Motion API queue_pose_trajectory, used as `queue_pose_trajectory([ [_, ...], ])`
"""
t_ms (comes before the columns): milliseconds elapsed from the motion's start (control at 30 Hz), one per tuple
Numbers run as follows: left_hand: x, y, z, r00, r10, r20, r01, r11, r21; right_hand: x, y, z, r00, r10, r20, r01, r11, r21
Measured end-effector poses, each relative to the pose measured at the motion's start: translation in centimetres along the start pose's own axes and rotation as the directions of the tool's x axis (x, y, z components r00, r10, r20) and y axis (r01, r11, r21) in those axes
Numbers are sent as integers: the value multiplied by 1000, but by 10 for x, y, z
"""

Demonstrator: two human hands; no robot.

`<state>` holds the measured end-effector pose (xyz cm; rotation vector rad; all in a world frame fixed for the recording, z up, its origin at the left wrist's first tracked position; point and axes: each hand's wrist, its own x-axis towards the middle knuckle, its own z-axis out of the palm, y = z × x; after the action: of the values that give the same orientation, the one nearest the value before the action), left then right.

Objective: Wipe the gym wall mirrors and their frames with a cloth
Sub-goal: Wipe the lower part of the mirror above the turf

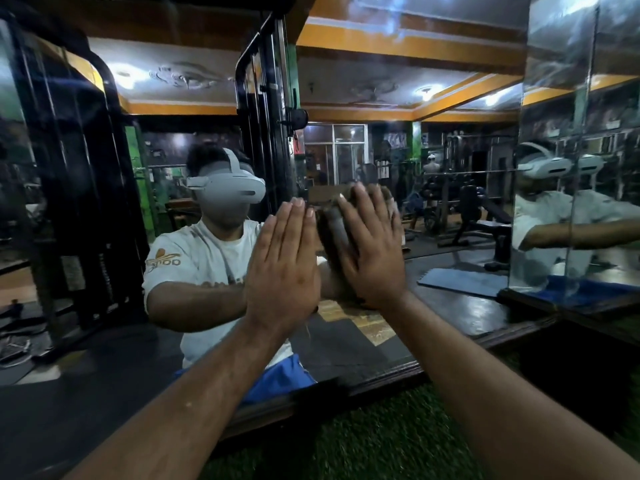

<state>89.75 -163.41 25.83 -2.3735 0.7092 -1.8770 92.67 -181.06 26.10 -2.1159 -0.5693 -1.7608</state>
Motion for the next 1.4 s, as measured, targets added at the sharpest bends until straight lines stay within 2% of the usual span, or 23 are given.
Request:
queue_pose_trajectory([
  [67,-5,-1,2,999,4,48,-6,998,57,-33,17,1,1000,17,-12,-18,996,-89],
  [100,-6,-1,3,998,15,65,-20,997,78,-40,23,0,989,136,-54,-140,988,-73],
  [167,-8,0,5,998,15,63,-20,997,78,-31,16,0,846,518,-124,-513,855,76],
  [233,-17,4,3,999,-13,32,12,1000,13,-10,-11,5,688,719,-100,-698,693,184],
  [267,-26,7,3,1000,-21,13,21,1000,-10,-6,-25,8,724,683,-98,-665,729,162],
  [300,-37,10,3,1000,-25,2,25,999,-21,-10,-34,12,825,557,-99,-546,829,120],
  [367,-58,12,5,999,-37,15,37,999,-26,-41,-36,17,976,215,-22,-214,976,47],
  [433,-73,10,8,998,-39,44,39,999,9,-81,-15,13,999,13,51,-12,1000,-20],
  [500,-78,7,12,997,-12,70,8,998,56,-110,10,10,995,88,43,-84,993,-77],
  [533,-78,7,13,997,-1,75,-4,997,72,-114,15,10,971,238,-9,-238,970,-50],
  [600,-76,7,14,997,1,77,-7,997,70,-106,3,17,786,611,-94,-604,792,93],
  [633,-76,7,12,997,-7,75,3,998,55,-101,-13,22,695,713,-89,-698,700,151],
  [667,-78,9,10,998,-23,67,21,999,27,-98,-30,27,682,727,-72,-712,684,159],
  [767,-102,13,5,998,-28,53,29,999,-28,-136,-58,37,899,437,28,-438,899,23],
  [833,-128,12,5,998,-21,63,21,1000,-4,-170,-49,31,967,217,133,-212,976,-54],
  [900,-142,6,6,997,-47,54,45,999,29,-190,-34,26,966,171,193,-156,983,-93],
  [933,-145,3,7,998,-46,49,44,998,43,-189,-31,27,953,257,162,-245,965,-93],
  [1000,-145,-3,8,998,-8,61,4,998,61,-164,-33,32,809,588,-8,-588,809,-9],
  [1067,-145,-6,8,997,19,74,-23,998,58,-138,-50,40,660,744,-106,-737,668,102],
  [1133,-147,-7,7,997,13,81,-15,999,35,-143,-70,47,794,605,-67,-602,796,59],
  [1200,-150,-8,4,997,-6,83,4,999,33,-177,-88,50,942,328,77,-328,945,-8],
  [1300,-163,-13,-3,996,-30,88,23,997,75,-206,-79,45,973,91,212,-81,995,-55],
  [1400,-170,-20,-11,993,-47,108,38,996,86,-171,-68,41,972,217,93,-211,975,-73],
])
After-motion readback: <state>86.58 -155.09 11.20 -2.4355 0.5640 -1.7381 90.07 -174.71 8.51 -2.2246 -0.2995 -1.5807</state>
